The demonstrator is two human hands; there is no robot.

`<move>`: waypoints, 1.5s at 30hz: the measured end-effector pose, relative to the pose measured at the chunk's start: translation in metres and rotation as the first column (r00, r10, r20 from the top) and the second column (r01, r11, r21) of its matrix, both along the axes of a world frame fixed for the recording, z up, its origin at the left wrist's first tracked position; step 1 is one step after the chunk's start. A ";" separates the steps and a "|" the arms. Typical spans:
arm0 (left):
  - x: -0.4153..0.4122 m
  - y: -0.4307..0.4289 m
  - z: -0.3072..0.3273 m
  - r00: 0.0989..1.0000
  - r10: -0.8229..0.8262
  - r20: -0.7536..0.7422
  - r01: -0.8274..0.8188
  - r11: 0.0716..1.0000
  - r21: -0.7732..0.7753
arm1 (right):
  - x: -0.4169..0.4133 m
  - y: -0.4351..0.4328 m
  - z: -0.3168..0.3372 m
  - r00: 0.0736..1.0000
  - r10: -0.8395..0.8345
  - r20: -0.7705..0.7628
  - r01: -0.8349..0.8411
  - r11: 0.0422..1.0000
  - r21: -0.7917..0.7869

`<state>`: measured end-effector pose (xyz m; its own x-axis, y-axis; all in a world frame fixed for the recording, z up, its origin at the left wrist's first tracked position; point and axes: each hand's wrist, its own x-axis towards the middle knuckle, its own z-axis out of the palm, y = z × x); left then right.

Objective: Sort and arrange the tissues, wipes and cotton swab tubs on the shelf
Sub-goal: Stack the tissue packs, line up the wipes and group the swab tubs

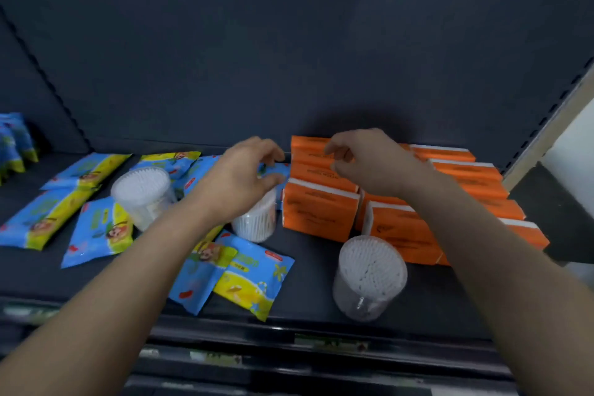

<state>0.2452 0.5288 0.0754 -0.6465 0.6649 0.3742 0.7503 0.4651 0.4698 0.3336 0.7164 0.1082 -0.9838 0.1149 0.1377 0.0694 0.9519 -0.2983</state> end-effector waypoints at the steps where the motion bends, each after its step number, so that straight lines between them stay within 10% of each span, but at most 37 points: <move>1: 0.001 -0.009 0.004 0.999 0.034 -0.006 -0.034 0.999 0.033 | -0.003 -0.005 0.000 1.000 0.024 -0.017 -0.024 1.000 0.008; 8: 0.011 -0.076 0.002 0.969 0.232 0.084 -0.241 0.964 0.109 | -0.022 -0.059 -0.002 0.980 0.189 -0.057 -0.188 0.982 0.026; 14: -0.001 -0.129 -0.025 0.944 0.239 0.229 -0.211 0.967 -0.139 | -0.025 -0.117 -0.009 0.952 0.198 0.231 -0.222 0.972 0.081; 18: -0.008 -0.151 -0.044 0.930 0.232 0.285 -0.091 0.897 -0.433 | -0.020 -0.143 -0.029 0.871 0.066 0.486 -0.158 0.976 0.152; 26: -0.021 -0.162 -0.051 0.934 0.188 0.303 0.005 0.844 -0.537 | -0.008 -0.165 -0.066 0.788 -0.130 0.601 0.131 0.990 0.042; 37: -0.004 -0.158 -0.063 0.838 0.276 0.471 -0.108 0.929 -0.354 | -0.004 -0.168 -0.071 0.857 -0.188 0.480 0.206 0.978 0.015; 45: 0.006 -0.178 -0.042 0.698 0.062 0.714 -0.185 0.978 0.096 | -0.012 -0.166 -0.036 0.926 -0.151 0.346 0.162 0.987 -0.005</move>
<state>0.2508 0.3505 0.0331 -0.8333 0.5354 -0.1381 0.1121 0.4081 0.9060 0.3212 0.5506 0.0718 -0.9394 0.2698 -0.2113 0.3202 0.9108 -0.2604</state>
